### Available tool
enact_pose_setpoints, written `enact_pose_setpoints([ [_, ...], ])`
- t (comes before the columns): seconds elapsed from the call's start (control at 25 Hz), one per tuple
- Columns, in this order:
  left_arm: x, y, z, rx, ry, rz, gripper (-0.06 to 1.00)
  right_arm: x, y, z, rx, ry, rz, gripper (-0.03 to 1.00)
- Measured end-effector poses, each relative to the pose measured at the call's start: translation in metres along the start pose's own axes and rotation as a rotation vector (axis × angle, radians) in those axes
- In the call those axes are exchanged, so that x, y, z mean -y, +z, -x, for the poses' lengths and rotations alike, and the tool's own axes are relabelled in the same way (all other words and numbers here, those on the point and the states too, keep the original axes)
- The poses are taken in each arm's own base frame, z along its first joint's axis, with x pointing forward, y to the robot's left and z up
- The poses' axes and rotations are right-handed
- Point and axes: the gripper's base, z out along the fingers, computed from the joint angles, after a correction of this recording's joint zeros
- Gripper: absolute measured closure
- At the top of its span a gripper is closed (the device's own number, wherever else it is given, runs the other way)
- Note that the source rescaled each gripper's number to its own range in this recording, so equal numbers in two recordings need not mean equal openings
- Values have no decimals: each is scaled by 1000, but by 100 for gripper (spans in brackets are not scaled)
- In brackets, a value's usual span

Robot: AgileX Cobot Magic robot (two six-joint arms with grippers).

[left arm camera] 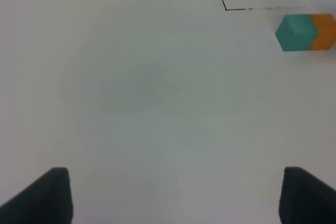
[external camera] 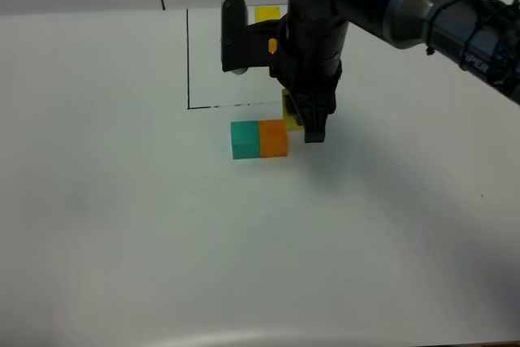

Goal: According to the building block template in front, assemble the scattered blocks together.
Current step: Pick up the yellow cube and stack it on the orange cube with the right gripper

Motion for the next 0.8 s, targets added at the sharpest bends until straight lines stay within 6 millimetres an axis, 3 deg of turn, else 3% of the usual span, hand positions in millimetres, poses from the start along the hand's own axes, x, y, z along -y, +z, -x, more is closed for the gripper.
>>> enact_pose_setpoints([
  [0.2, 0, 0, 0, 0, 0, 0, 9, 11, 27, 19, 44, -51, 34, 95],
  [0.4, 0, 0, 0, 0, 0, 0, 9, 20, 35, 30, 87, -57, 26, 95],
  [0.8, 0, 0, 0, 0, 0, 0, 9, 29, 44, 18, 88, -21, 45, 95],
])
